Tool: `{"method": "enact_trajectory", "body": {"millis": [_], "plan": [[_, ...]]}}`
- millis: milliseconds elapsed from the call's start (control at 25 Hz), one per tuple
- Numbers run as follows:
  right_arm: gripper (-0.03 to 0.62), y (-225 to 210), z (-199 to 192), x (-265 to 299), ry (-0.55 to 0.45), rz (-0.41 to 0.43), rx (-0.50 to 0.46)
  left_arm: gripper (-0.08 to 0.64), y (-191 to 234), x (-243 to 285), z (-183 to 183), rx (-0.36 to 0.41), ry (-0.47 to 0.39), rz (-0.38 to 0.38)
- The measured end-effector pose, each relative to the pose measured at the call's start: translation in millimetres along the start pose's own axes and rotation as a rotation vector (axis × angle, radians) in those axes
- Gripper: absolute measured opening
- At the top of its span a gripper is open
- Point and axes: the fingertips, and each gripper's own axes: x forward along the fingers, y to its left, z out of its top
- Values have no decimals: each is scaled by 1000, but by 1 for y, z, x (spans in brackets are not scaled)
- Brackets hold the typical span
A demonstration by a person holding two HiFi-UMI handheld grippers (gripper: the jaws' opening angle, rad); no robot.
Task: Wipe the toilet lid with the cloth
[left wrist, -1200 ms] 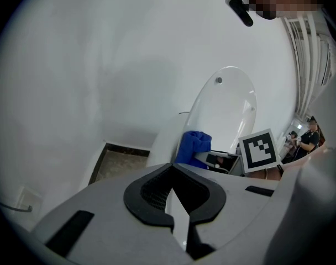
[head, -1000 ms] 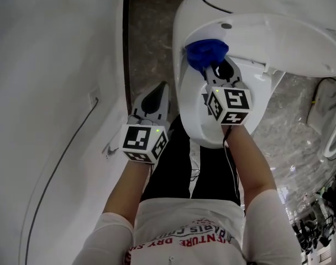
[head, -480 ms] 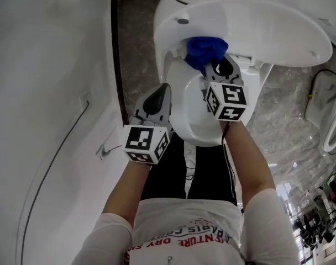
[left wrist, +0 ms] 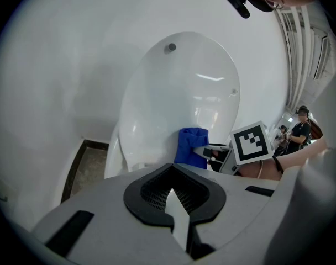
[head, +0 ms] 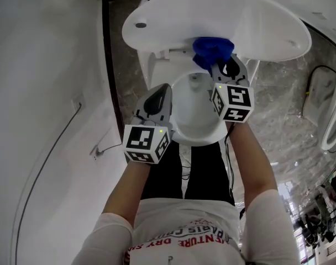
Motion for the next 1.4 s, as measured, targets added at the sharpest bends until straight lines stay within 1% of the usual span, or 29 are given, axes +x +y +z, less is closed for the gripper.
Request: {"method": "enact_trajectory", "body": {"millis": [280, 480, 640, 840, 1040, 1160, 1280, 1400], "plan": [[98, -52, -7, -25, 3, -48, 17, 6, -38, 16, -2, 18, 15, -13], [98, -89, -8, -44, 7, -87, 33, 6, -69, 29, 3, 10, 12, -25], [98, -108, -13, -58, 9, -110, 40, 6, -91, 33, -2, 17, 21, -46], [98, -128, -18, -76, 24, -138, 37, 6, -107, 34, -7, 18, 31, -47], [98, -141, -19, -99, 39, -162, 27, 6, -119, 27, -5, 22, 22, -43], [98, -142, -10, -120, 26, -180, 38, 6, -124, 18, 5, 22, 4, -37], [98, -129, 14, -153, 1, -180, 55, 6, -131, -3, 24, 16, -17, -31], [98, -107, 51, -183, -26, -158, 62, 6, -141, -28, 58, 27, -54, -35]]}}
